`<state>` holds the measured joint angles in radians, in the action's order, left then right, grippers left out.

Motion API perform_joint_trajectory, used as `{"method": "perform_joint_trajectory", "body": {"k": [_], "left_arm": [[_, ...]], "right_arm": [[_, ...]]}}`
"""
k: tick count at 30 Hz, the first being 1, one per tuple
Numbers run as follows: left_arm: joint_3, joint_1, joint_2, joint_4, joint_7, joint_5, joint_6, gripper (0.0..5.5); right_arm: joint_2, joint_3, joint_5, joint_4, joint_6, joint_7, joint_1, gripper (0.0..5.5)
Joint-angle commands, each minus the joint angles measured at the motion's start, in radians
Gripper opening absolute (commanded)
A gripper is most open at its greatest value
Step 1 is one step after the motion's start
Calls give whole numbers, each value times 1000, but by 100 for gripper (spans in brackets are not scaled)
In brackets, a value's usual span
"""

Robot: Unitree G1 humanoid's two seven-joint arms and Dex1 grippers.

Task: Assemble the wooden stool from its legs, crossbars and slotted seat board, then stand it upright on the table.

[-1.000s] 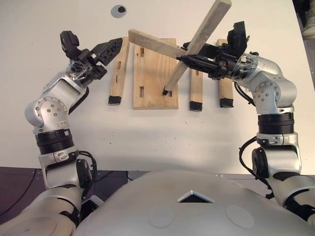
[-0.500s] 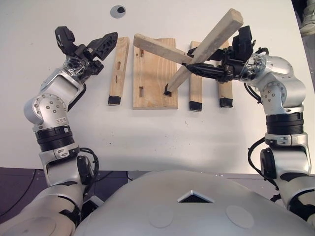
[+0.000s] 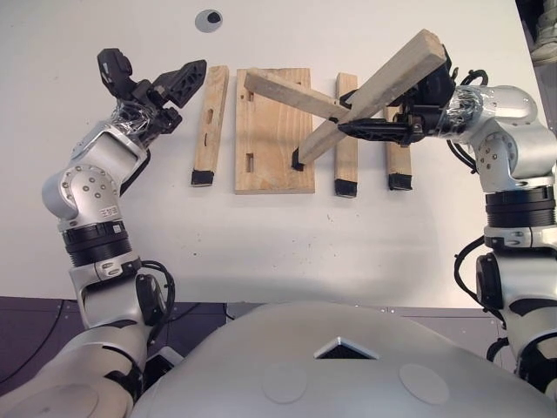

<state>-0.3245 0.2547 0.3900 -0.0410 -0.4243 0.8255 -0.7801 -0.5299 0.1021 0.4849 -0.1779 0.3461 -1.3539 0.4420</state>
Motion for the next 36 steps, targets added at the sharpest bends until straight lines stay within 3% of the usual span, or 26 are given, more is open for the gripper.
{"method": "perform_joint_trajectory", "body": {"k": [1, 8, 15, 22, 36], "left_arm": [[-10, 6, 1, 0, 13, -13, -7, 413], [-12, 3, -6, -1, 16, -16, -4, 413], [-8, -9, -23, 13, 30, -19, 2, 413], [-15, -33, -57, 34, 57, -18, 17, 413], [-49, -44, -74, 12, 85, -19, 24, 413]], "right_arm": [[-51, 4, -26, 19, 15, -14, 10, 204], [-65, 22, -60, 42, -13, -18, 8, 204], [-79, 198, -242, 40, -51, -8, 73, 204], [-94, 289, -239, 56, 115, -37, 136, 204], [-126, 504, -349, -24, 237, 130, -2, 204]]}}
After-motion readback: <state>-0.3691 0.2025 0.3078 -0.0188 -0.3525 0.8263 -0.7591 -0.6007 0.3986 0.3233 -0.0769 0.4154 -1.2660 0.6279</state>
